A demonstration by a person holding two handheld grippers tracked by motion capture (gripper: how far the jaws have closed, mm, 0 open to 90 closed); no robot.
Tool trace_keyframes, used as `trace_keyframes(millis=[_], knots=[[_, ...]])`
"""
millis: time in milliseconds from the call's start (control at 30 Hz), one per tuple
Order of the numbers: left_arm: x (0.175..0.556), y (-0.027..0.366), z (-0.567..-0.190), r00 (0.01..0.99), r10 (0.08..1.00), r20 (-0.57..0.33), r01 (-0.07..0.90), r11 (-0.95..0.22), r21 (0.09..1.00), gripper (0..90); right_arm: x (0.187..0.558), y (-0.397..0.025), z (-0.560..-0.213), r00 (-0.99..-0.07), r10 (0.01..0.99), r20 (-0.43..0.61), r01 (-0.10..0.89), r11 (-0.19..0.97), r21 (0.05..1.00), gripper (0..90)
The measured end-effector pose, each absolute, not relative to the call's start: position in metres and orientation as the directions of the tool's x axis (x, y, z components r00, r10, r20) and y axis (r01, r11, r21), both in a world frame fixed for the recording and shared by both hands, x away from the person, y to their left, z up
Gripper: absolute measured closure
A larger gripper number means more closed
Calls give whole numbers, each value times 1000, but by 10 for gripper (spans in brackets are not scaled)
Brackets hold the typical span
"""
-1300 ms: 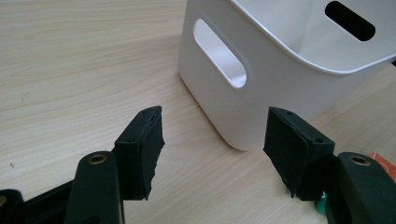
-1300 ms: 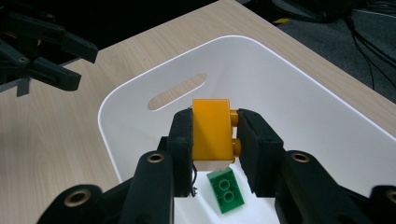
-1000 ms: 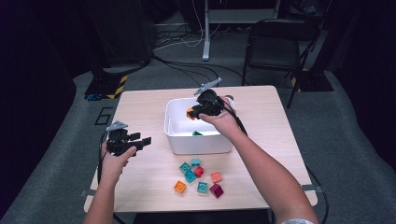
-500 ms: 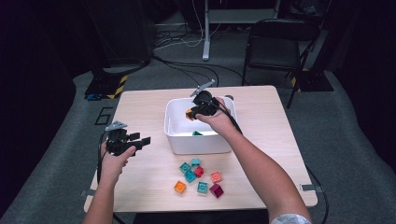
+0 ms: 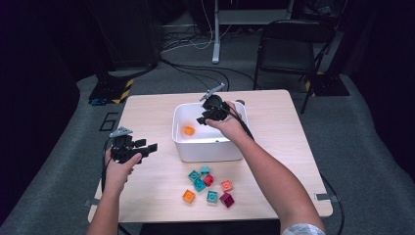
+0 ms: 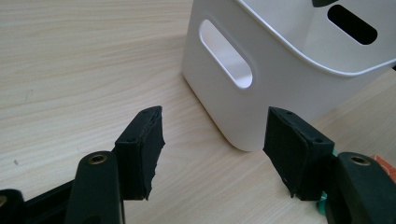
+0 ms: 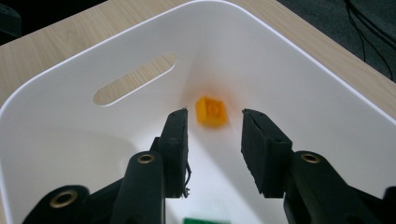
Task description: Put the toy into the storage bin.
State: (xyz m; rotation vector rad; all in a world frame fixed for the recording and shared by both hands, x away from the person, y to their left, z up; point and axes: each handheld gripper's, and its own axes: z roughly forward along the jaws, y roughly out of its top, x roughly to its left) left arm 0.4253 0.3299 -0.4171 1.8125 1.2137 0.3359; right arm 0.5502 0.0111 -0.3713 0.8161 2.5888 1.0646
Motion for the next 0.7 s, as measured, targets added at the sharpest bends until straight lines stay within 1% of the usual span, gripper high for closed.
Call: trace_keyframes(millis=[267, 333, 500, 533, 567, 700], knots=[[425, 330, -417, 479, 844, -242, 598, -112, 794, 371, 529, 3, -354, -826, 563, -11, 383, 576, 723, 497], [425, 330, -417, 480, 843, -241, 596, -112, 795, 371, 522, 2, -351, -826, 564, -20, 376, 577, 725, 456], [425, 330, -417, 479, 844, -242, 598, -112, 794, 370, 506, -3, -341, -843, 535, -57, 329, 597, 732, 435], [425, 330, -417, 478, 844, -241, 597, -112, 795, 371, 502, -4, -339, -839, 542, -44, 343, 591, 730, 421], [425, 330, -417, 478, 845, -240, 597, -112, 794, 371, 501, -5, -338, -846, 530, -51, 327, 594, 735, 405], [425, 330, -417, 477, 845, -243, 599, -110, 793, 370, 493, -9, -335, -845, 534, -36, 340, 587, 735, 358]])
